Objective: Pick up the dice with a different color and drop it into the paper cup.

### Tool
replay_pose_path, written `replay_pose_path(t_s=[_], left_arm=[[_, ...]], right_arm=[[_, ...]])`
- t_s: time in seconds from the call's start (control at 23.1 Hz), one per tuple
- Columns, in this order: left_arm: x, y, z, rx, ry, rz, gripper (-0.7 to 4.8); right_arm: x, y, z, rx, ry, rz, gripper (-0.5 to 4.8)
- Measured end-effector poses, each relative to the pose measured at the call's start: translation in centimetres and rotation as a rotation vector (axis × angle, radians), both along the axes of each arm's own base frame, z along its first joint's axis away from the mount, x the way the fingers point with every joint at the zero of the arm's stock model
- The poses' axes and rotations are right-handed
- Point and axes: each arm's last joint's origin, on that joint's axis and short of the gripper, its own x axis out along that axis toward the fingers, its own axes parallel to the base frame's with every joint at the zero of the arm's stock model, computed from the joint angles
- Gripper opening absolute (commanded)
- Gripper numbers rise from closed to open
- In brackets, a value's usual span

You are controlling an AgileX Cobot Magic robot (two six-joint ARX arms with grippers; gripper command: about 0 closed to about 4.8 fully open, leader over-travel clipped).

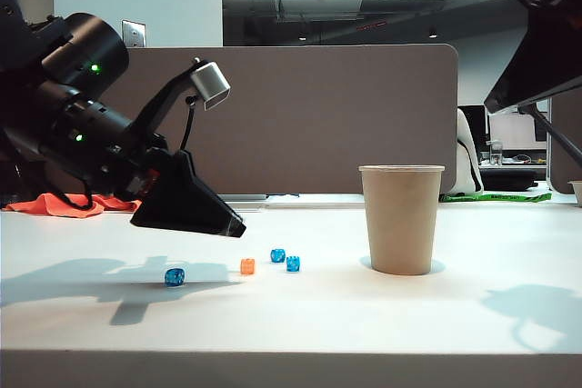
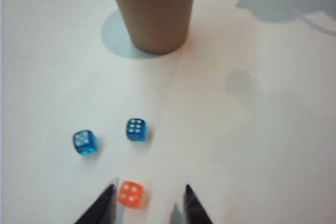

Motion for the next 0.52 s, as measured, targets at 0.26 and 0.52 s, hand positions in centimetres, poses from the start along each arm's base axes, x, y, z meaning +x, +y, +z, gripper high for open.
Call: replay_pose_path(t_s=[0.26,0.52], left_arm=[[0.48,-0.14,0.31,0.017,0.009,0.017,1.62],[0.31,0.03,-0.03,0.065,0.039,0.050,1.62]], right_arm=[[0.00,0.00,0.01,0.000,0.000,0.000,-0.01],[0.00,0.00,0.01,0.000,0.000,0.000,-0.01]])
